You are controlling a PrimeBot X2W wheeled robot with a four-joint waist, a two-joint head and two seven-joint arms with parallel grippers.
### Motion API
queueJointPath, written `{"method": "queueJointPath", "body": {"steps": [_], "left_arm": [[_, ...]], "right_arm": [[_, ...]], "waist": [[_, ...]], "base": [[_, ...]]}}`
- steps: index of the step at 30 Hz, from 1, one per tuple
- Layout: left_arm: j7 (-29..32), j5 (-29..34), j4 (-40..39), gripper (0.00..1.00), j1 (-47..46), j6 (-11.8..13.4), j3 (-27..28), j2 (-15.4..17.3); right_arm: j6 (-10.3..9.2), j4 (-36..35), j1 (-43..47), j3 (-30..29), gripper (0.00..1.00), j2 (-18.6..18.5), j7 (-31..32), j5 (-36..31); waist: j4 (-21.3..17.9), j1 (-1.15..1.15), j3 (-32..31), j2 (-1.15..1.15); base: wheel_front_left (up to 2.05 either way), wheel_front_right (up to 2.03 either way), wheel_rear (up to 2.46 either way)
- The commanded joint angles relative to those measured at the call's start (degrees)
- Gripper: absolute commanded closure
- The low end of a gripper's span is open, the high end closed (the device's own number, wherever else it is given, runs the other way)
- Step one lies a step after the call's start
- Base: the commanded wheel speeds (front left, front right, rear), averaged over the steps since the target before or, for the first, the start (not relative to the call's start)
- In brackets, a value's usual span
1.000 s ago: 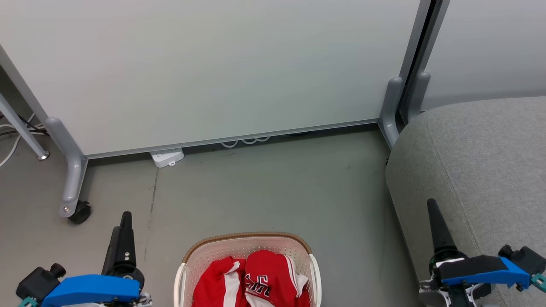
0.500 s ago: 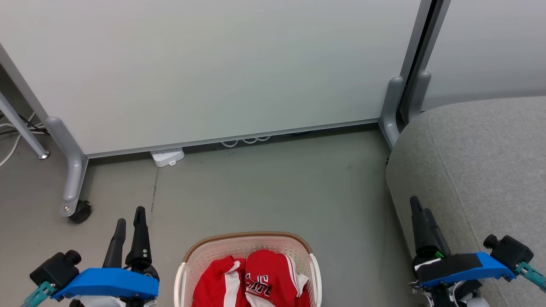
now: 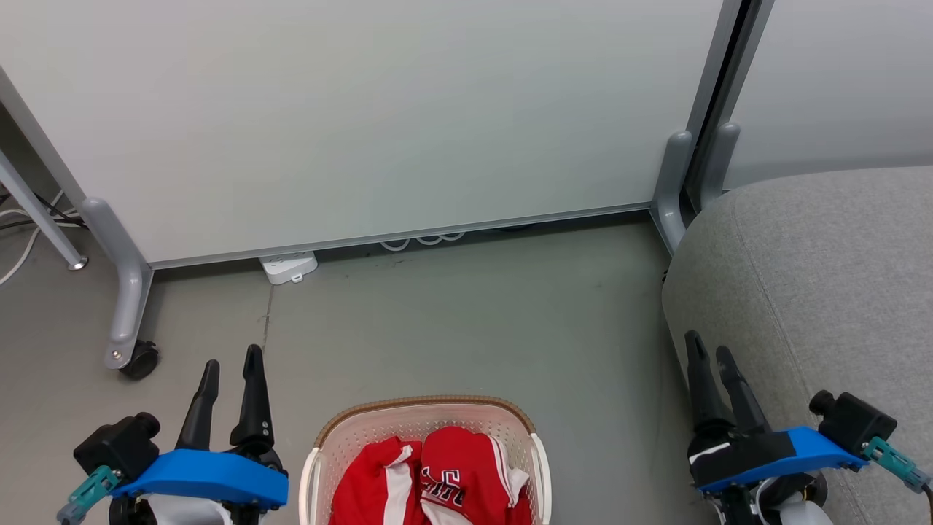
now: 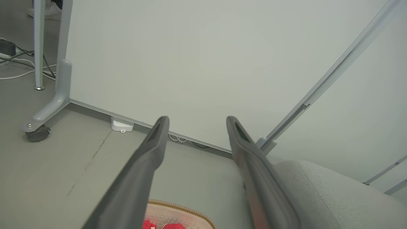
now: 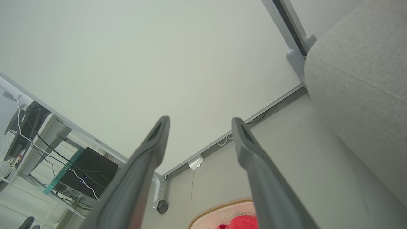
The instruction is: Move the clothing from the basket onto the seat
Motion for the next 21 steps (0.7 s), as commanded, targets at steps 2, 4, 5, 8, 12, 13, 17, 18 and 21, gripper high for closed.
{"method": "queueJointPath", "body": {"steps": [2,4,5,8,12,13,17,18,21], "left_arm": [[-0.8,2.8,-0.3,0.0,-1.5,0.3,-0.3,0.6],[-1.1,4.1,-0.1,0.0,-1.7,0.4,-0.5,0.7],[-1.3,4.8,-0.1,0.0,-1.8,0.5,-0.7,0.7],[-1.7,6.6,0.2,0.0,-1.8,0.6,-0.9,0.8],[-2.3,9.0,0.6,0.0,-2.1,0.7,-1.3,0.9],[-2.5,9.6,0.8,0.0,-2.2,0.7,-1.4,0.9],[-3.0,12.0,1.2,0.0,-2.4,0.8,-1.8,0.9],[-3.2,12.5,1.3,0.0,-2.5,0.8,-1.9,1.0],[-3.5,14.2,1.6,0.0,-2.7,0.8,-2.2,1.0]], "right_arm": [[0.0,-0.3,-1.7,0.5,0.0,-0.1,-0.8,-2.8],[0.0,-0.2,-1.8,0.7,0.0,-0.1,-1.0,-4.1],[0.0,-0.1,-1.9,0.7,0.0,-0.1,-1.2,-4.7],[0.0,0.0,-2.1,1.0,0.0,-0.1,-1.7,-6.4],[0.0,0.4,-2.2,1.3,0.0,-0.1,-2.2,-8.7],[0.0,0.5,-2.2,1.3,0.0,-0.1,-2.4,-9.2],[0.0,0.8,-2.4,1.5,0.0,-0.1,-2.9,-11.6],[0.0,0.9,-2.5,1.6,0.0,-0.1,-3.1,-12.1],[0.0,1.0,-2.6,1.7,0.0,-0.1,-3.5,-13.8]], "waist": [[0.0,0.0,0.0,0.0],[0.1,0.0,0.0,0.0],[0.1,0.0,0.0,0.0],[0.1,0.0,0.1,0.0],[0.1,0.0,0.1,0.0],[0.2,0.0,0.1,0.0],[0.2,0.0,0.0,0.0],[0.3,0.0,0.0,0.0],[0.3,0.0,0.0,0.0]], "base": [[0.0,0.0,0.0],[0.0,0.0,0.0],[0.0,0.0,0.0],[0.0,0.0,0.0],[0.0,0.0,0.0],[0.0,0.0,0.0],[0.0,0.0,0.0],[0.0,0.0,0.0],[0.0,0.0,0.0]]}}
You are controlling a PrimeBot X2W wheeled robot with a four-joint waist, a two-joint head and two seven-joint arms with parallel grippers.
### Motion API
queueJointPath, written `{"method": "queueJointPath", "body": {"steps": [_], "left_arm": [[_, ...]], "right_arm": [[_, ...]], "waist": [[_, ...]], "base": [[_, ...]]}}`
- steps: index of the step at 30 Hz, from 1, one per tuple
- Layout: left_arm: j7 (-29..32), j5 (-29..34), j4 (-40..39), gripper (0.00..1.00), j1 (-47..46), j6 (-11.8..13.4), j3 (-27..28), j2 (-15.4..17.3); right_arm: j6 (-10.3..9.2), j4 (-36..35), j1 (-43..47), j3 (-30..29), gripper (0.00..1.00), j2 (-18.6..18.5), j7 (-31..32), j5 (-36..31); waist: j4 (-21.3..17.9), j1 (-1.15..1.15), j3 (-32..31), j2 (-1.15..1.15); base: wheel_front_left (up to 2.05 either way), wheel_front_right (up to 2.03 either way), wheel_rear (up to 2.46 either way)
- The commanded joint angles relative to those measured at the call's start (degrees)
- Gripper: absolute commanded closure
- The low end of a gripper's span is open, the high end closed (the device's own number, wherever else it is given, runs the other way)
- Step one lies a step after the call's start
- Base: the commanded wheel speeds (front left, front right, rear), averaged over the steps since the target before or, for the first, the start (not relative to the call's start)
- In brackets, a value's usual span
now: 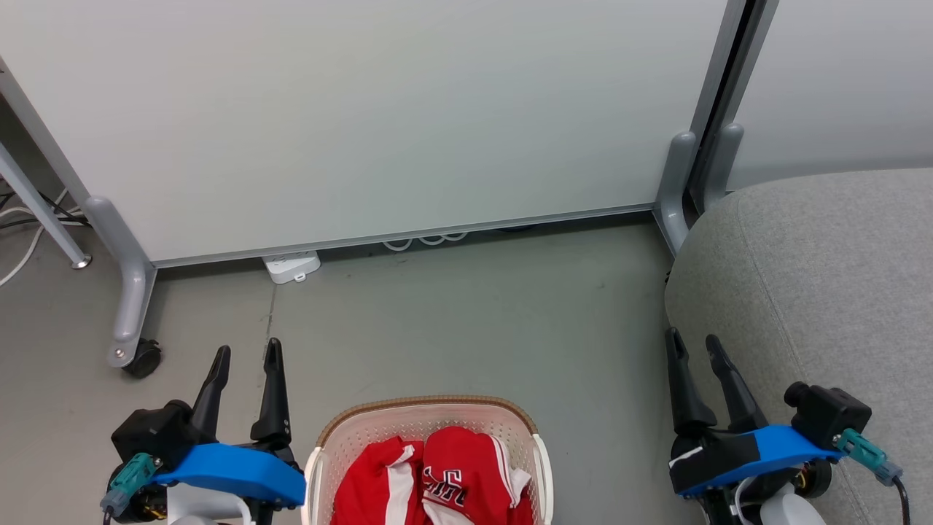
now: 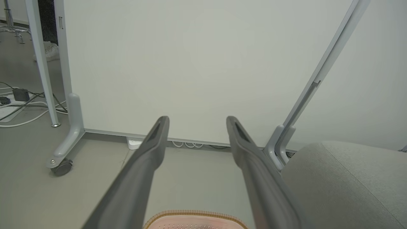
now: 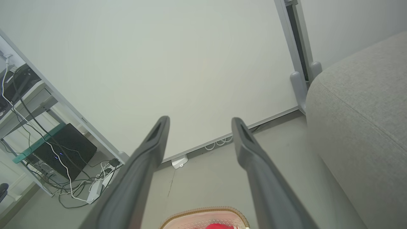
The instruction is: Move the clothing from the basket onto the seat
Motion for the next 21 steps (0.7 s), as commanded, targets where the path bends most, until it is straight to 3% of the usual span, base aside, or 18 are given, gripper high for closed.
{"method": "queueJointPath", "body": {"steps": [1,21], "left_arm": [[-0.6,1.9,-0.1,0.0,-1.2,0.2,-0.2,0.7],[-3.1,11.8,1.6,0.0,-2.0,0.6,-1.3,0.8]], "right_arm": [[0.0,-0.1,-1.4,0.3,0.0,-0.1,-0.7,-1.9],[0.0,2.2,-2.0,0.4,0.0,-0.1,-3.0,-12.7]], "waist": [[0.0,0.0,0.0,0.0],[0.3,0.0,-0.1,0.0]], "base": [[0.0,0.0,0.0],[0.0,0.0,0.0]]}}
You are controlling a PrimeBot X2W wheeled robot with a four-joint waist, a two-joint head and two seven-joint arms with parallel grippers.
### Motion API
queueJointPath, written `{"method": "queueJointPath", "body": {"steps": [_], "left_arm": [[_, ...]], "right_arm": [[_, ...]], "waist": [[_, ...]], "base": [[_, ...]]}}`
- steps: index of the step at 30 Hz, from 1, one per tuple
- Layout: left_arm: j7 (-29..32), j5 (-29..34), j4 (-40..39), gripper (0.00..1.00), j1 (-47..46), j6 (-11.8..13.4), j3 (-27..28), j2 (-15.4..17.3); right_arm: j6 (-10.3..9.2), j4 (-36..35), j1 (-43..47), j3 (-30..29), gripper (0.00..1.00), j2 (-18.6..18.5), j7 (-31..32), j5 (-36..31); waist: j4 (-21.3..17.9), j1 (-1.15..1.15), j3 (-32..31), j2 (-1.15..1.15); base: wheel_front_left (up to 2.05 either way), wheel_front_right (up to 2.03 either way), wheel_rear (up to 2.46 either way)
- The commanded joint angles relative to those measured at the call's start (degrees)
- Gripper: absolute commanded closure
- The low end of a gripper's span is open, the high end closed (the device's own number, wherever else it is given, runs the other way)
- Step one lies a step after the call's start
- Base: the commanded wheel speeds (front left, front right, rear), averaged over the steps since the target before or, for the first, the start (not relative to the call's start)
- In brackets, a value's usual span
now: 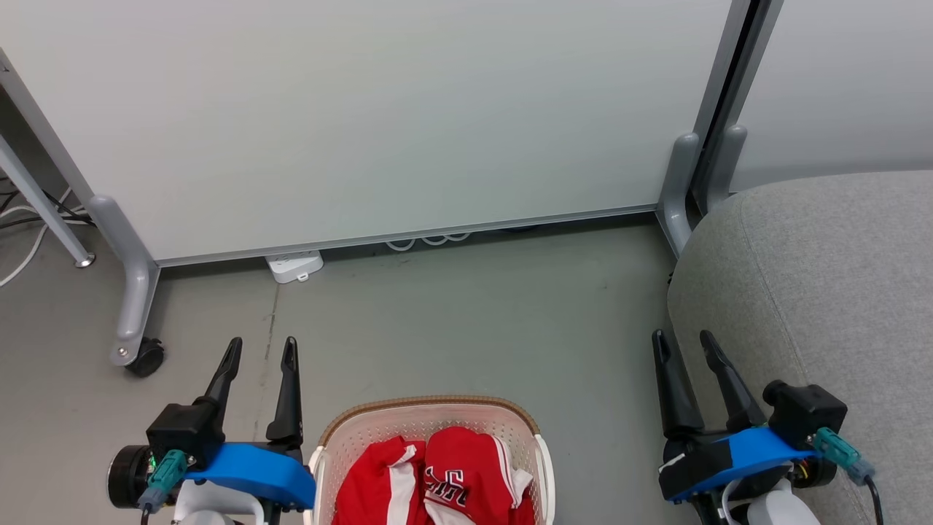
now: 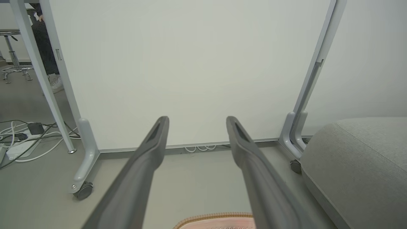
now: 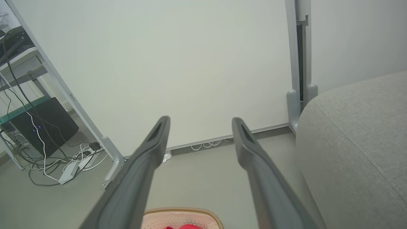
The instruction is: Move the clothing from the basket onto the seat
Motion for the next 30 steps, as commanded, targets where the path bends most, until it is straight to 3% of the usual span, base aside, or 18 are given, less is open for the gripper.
{"method": "queueJointPath", "body": {"steps": [1,22,30], "left_arm": [[-0.6,1.7,0.1,0.0,-1.0,0.3,-0.1,0.6],[-2.7,9.8,2.5,0.0,-1.9,0.1,-0.7,0.5],[-2.5,7.8,3.7,0.0,-1.6,-0.9,0.4,0.2]], "right_arm": [[-0.01,0.2,-1.0,0.2,0.0,-0.1,-0.6,-1.9],[-0.02,3.1,-1.9,0.4,0.0,0.0,-2.7,-10.5],[-0.02,3.7,-1.7,0.2,0.0,0.0,-2.5,-10.2]], "waist": [[0.0,0.0,-0.1,0.0],[0.2,0.0,-0.1,0.0],[0.2,0.0,-0.2,0.0]], "base": [[0.0,0.0,0.0],[0.0,0.0,0.0],[0.0,0.0,0.0]]}}
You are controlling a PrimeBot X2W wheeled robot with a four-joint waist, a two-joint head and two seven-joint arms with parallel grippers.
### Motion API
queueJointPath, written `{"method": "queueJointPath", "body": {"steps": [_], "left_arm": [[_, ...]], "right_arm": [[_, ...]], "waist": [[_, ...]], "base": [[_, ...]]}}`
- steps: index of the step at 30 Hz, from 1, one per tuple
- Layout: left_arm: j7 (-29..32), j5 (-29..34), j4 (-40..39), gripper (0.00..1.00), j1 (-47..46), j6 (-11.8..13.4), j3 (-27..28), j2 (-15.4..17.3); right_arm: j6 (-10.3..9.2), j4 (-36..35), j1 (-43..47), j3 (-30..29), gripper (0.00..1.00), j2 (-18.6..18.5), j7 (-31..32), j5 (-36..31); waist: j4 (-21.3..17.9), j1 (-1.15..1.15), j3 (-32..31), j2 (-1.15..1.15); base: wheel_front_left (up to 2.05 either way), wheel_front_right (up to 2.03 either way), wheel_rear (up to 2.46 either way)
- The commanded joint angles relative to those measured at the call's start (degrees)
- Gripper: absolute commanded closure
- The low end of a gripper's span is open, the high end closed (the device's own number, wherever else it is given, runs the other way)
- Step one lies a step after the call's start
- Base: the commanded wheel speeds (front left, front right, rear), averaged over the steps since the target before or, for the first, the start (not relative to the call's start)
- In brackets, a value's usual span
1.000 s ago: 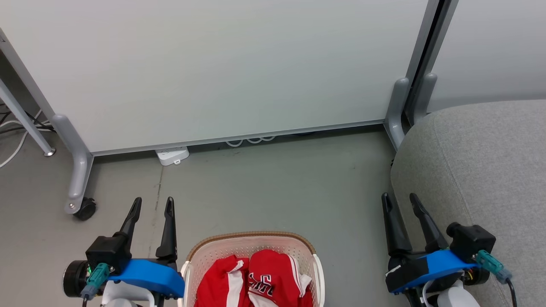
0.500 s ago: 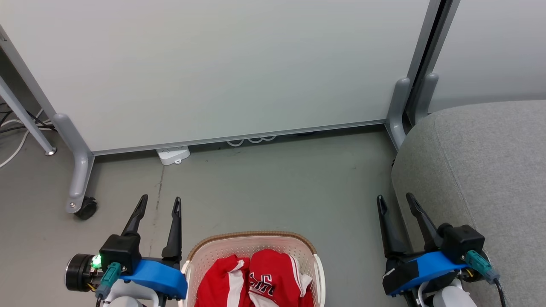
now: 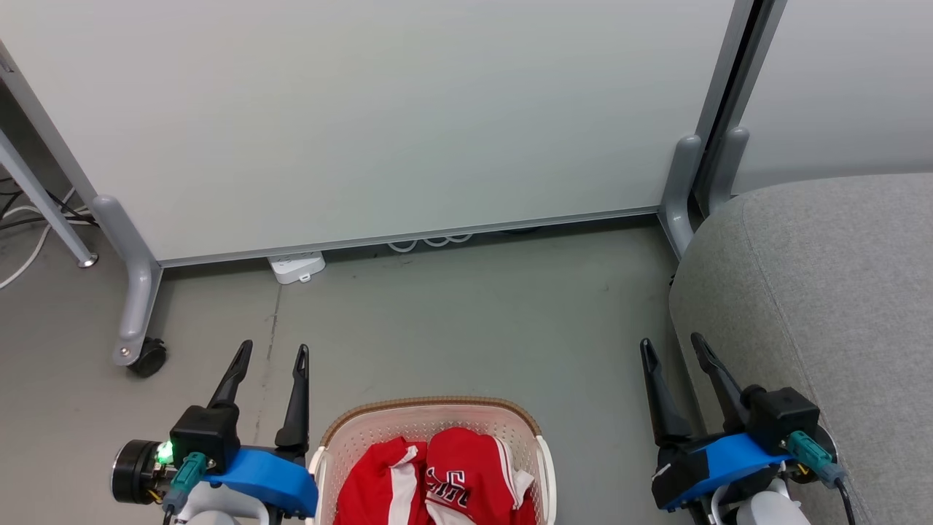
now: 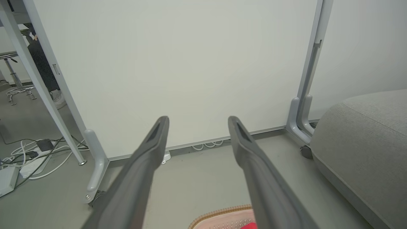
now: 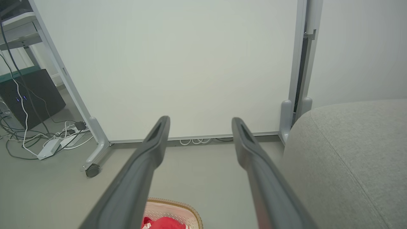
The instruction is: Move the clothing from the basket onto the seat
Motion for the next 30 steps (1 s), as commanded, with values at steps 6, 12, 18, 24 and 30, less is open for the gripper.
{"method": "queueJointPath", "body": {"steps": [6,12,18,24,30], "left_arm": [[-0.2,-0.5,0.7,0.0,-0.7,-0.7,0.6,0.1],[-0.2,-0.4,1.1,0.0,-0.7,-0.9,0.6,0.0],[-0.2,0.2,2.6,0.0,-2.0,-1.9,-1.0,-0.2],[-0.2,1.3,6.1,0.0,-6.1,-3.3,-4.7,0.0],[-0.2,2.5,11.0,0.0,-12.9,-4.0,-9.9,1.3]], "right_arm": [[-0.02,0.3,-0.5,-0.1,0.0,0.0,0.0,-0.1],[-0.02,0.6,-0.8,-0.2,0.0,0.0,0.0,0.0],[-0.02,0.6,-1.2,-0.1,0.0,0.0,0.0,0.1],[-0.02,-0.3,-3.0,0.0,0.0,0.0,0.0,0.0],[-0.02,-1.4,-6.4,0.1,0.0,0.0,0.0,0.2]], "waist": [[0.1,0.0,0.0,0.0],[-0.1,0.0,0.2,0.0],[-0.6,0.0,1.0,0.0],[-2.2,0.0,4.9,0.0],[-4.8,0.0,11.2,0.0]], "base": [[0.0,0.0,0.0],[0.0,0.0,0.0],[0.0,0.0,0.0],[0.0,0.0,0.0],[0.0,0.0,0.0]]}}
